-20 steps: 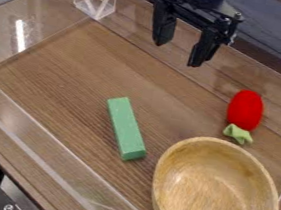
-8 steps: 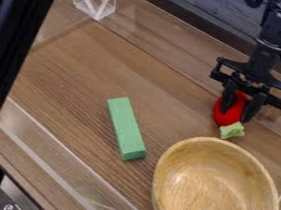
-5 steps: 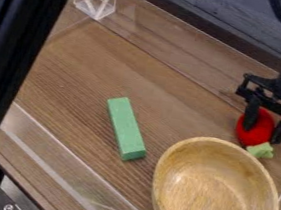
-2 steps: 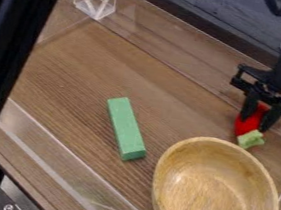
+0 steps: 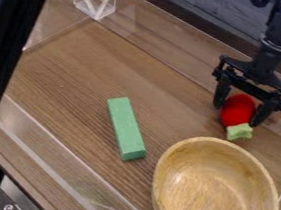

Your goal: Move the red object to the left side of the table

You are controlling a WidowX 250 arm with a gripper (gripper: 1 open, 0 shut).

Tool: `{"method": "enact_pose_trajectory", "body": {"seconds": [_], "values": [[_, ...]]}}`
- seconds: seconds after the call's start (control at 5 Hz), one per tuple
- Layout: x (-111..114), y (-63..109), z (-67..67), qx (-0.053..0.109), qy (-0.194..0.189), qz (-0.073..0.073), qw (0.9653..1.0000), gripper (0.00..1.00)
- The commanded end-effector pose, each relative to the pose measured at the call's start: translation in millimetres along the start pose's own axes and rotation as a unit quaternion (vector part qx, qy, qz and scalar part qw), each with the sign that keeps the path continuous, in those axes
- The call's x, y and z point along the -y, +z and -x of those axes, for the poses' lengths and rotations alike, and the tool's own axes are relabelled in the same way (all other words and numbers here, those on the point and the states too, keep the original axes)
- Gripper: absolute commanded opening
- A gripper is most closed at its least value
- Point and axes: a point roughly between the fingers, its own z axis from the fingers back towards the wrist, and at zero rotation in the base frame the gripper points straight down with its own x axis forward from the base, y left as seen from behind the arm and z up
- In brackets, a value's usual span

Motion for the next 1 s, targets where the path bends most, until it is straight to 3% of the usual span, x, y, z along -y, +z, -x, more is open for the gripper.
{"method": "enact_pose_trajectory", "body": {"seconds": [0.0, 0.2, 0.4, 0.6, 0.8], "values": [[1.1, 29.0, 0.3, 0.041, -0.003, 0.014, 0.9991, 0.0], [1.6, 52.9, 9.8, 0.044, 0.01, 0.025, 0.9987, 0.0], [-5.7, 93.0, 21.4, 0.062, 0.04, 0.043, 0.9963, 0.0], [-44.8, 116.9, 28.3, 0.074, 0.103, 0.059, 0.9901, 0.0], [-93.5, 130.9, 32.6, 0.08, 0.169, 0.068, 0.9801, 0.0]]}}
